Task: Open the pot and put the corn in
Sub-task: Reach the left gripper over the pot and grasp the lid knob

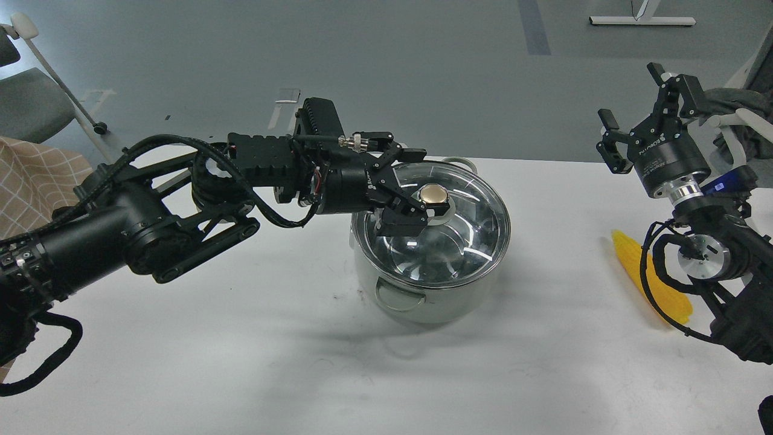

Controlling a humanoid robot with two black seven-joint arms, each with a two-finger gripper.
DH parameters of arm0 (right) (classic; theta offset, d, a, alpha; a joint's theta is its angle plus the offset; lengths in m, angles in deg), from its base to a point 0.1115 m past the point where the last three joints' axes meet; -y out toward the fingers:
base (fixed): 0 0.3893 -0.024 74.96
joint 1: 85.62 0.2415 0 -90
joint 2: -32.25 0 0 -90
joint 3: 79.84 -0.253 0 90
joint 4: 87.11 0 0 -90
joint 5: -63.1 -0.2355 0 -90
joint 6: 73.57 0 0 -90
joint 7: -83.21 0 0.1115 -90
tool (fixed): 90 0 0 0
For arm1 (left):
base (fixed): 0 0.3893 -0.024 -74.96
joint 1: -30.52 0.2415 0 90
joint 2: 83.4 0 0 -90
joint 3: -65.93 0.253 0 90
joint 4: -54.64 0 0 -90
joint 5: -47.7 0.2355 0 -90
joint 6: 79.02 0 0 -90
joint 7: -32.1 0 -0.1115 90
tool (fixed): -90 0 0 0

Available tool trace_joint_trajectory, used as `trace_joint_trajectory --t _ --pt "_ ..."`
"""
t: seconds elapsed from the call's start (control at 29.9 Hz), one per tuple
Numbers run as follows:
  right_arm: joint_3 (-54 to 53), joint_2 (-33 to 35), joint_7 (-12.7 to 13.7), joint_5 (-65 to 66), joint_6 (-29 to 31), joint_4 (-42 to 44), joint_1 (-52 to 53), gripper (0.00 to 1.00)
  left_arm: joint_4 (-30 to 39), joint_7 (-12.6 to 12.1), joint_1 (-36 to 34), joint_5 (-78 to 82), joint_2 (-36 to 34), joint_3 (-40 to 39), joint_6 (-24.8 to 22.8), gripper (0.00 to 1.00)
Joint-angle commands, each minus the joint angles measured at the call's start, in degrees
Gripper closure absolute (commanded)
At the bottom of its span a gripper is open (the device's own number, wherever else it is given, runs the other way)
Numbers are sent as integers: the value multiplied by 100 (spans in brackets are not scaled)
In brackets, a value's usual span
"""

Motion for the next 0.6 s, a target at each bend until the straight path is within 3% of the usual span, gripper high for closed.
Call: trace_joint_trajectory --t 0.0,0.57 --pt "9 -9 0 9 0 1 0 0 -265 -7 34 -1 121 5 0 3" --pt "61 0 0 9 0 1 -53 0 -336 -16 244 -1 306 14 0 10"
